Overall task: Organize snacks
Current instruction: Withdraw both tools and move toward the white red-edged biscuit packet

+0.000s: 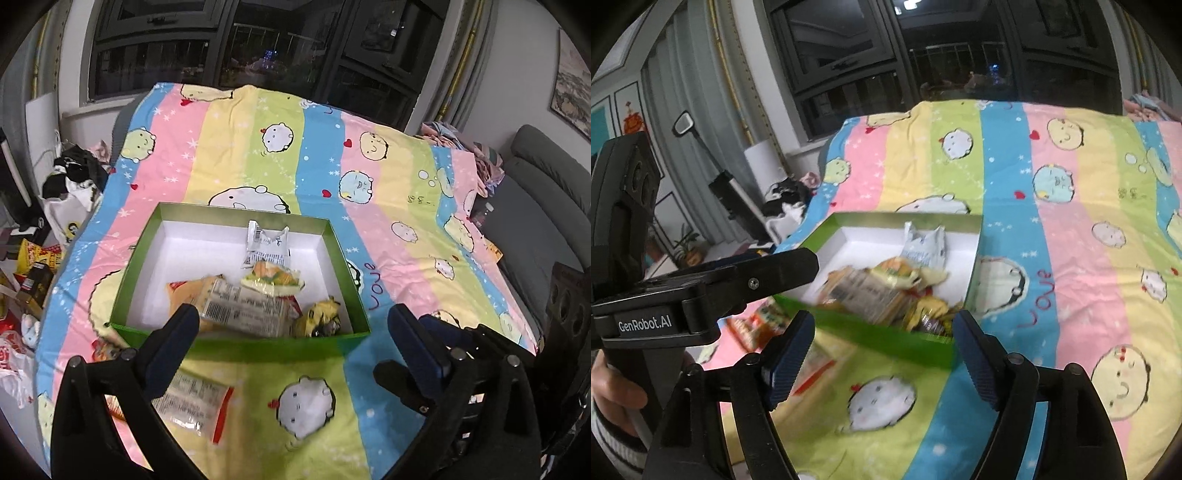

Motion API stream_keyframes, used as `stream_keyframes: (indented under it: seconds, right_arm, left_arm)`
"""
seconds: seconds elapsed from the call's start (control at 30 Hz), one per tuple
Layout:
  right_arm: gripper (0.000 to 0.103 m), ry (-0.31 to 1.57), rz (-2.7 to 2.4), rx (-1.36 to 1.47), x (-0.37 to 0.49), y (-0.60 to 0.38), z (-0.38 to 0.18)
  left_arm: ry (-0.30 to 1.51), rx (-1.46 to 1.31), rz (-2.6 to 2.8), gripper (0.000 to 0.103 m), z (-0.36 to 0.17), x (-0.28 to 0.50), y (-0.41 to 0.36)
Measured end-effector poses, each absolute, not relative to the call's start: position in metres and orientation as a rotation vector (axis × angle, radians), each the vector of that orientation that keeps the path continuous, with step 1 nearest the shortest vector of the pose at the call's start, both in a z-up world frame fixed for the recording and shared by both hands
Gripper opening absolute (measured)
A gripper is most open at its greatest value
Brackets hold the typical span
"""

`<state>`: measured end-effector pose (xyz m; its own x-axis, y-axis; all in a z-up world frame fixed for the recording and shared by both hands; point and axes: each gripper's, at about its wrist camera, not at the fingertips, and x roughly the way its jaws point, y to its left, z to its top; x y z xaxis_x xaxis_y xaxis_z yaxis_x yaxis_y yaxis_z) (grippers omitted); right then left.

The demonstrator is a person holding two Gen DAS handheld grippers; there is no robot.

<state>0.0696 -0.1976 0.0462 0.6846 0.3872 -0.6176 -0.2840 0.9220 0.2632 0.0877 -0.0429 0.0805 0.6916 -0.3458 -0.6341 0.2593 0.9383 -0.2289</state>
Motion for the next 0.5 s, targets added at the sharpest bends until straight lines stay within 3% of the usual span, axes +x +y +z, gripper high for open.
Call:
stream_keyframes:
  seconds: [0.5]
  right_arm:
    - [0.084, 0.821, 0.415, 0.169, 0.012, -0.189, 0.028]
  left_arm:
    - [0.755, -0.111, -0.294, 0.102, 0.061, 0.02, -0.023]
